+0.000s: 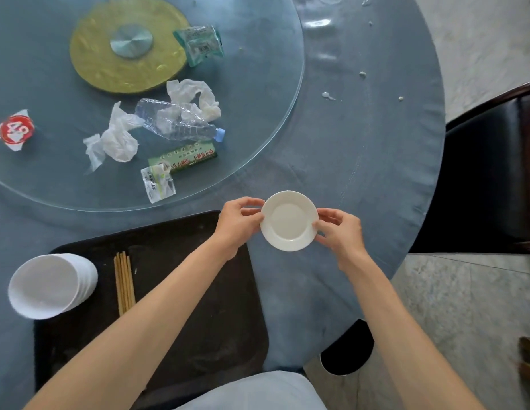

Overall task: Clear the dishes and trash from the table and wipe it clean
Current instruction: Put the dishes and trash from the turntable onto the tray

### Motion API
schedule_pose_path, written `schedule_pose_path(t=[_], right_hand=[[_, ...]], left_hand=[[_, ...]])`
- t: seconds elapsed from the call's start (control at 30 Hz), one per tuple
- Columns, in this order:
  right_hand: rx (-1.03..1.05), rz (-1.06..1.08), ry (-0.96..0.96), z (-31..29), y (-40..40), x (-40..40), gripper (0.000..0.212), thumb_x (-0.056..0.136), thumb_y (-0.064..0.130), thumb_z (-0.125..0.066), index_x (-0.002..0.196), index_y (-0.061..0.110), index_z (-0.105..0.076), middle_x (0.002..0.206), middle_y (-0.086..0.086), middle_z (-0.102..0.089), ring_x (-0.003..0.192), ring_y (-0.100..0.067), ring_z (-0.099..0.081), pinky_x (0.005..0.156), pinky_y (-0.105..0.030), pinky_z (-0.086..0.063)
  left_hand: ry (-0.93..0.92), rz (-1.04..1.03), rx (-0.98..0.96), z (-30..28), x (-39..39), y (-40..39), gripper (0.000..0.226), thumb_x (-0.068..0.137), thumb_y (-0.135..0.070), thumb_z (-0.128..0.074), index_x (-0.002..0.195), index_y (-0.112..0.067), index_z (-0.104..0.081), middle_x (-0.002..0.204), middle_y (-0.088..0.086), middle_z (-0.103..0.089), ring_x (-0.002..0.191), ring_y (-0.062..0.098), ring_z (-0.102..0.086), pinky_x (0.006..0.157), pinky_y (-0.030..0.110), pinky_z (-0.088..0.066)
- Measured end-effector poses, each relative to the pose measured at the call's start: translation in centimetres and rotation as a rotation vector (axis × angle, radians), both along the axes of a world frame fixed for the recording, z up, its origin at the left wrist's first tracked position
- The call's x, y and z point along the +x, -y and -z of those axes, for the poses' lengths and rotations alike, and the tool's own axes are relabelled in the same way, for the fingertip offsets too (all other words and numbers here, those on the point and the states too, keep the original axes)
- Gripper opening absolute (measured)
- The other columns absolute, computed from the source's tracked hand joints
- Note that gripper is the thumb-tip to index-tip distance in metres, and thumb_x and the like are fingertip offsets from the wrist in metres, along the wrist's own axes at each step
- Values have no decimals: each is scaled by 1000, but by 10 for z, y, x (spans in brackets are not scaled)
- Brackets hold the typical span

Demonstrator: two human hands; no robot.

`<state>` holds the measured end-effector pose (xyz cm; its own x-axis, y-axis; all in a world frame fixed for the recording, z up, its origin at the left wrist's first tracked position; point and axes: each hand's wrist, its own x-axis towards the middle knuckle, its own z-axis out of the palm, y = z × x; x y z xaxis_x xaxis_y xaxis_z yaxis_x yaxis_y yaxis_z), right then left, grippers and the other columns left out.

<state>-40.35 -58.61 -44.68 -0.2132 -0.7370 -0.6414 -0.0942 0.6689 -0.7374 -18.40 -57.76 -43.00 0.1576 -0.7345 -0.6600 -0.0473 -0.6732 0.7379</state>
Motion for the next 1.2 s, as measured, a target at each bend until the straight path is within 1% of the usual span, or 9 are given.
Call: schedule_pose_path(t=[0.1, 0.23, 0.33, 0.43, 0.5, 0.7, 0.97, 1.07, 1.2], right_hand=[[-38, -82, 50, -25, -12, 13, 26, 84, -8, -66, 105, 5, -75, 98, -9, -77, 85, -14, -74, 67, -25, -62], [-54, -210, 61, -47, -32, 41, 26, 85, -8, -66, 102, 8, -76, 98, -8, -78, 87, -16, -74, 68, -27, -63], [-53, -300, 51, -53, -46, 67, 26, 84, -7, -67, 99, 12, -77, 97, -7, -79, 91, -18, -75, 69, -28, -63], [-31, -390, 13, -53, -64, 97, 26, 84, -5, -68, 95, 16, -78, 96, -4, -79, 95, -20, -76, 78, -37, -65], [-12, -446, -5, -52, -78, 118, 25, 85, -4, -70, 98, 17, -77, 97, -4, -79, 97, -21, -76, 82, -41, -65], [7, -639, -73, -49, -121, 191, 23, 90, 6, -77, 110, 18, -75, 106, 0, -75, 101, -17, -72, 86, -36, -64], [63, -889, -124, -34, -174, 296, 26, 90, 10, -77, 112, 21, -71, 104, 3, -72, 94, -12, -70, 69, -21, -60], [86, -966, -157, -25, -190, 326, 28, 89, 8, -76, 113, 23, -70, 104, 3, -72, 95, -11, -70, 70, -23, -59], [101, -1013, -208, -14, -208, 355, 29, 91, 6, -73, 115, 22, -69, 102, 2, -72, 94, -12, -70, 82, -32, -63]], left_hand=[[-25, -48, -43, -19, 15, -30, 25, 92, -8, -74, 115, -17, -71, 104, 3, -76, 98, 17, -73, 82, 31, -62], [-33, -191, -75, -36, 39, -79, 24, 92, -6, -74, 111, -20, -72, 103, 2, -76, 98, 15, -74, 72, 21, -60], [-7, -263, -82, -43, 58, -116, 26, 90, -11, -76, 113, -24, -71, 105, -2, -75, 100, 14, -72, 78, 24, -60], [40, -298, -78, -44, 80, -152, 30, 87, -18, -79, 115, -27, -71, 108, -7, -74, 101, 13, -70, 86, 29, -61], [41, -348, -61, -44, 97, -174, 30, 86, -18, -79, 114, -27, -71, 109, -7, -73, 101, 14, -71, 88, 32, -62], [27, -520, -29, -35, 153, -245, 28, 90, -10, -75, 113, -24, -74, 110, -2, -73, 106, 15, -69, 87, 36, -63], [59, -782, 62, -14, 223, -326, 23, 91, -2, -72, 109, -16, -74, 108, 4, -74, 107, 20, -69, 93, 43, -60], [80, -854, 96, 0, 246, -346, 21, 89, 1, -73, 103, -14, -75, 104, 7, -74, 105, 22, -70, 92, 42, -61], [110, -893, 158, 18, 267, -363, 23, 86, 6, -73, 93, -16, -74, 96, 9, -75, 97, 25, -72, 90, 43, -61]])
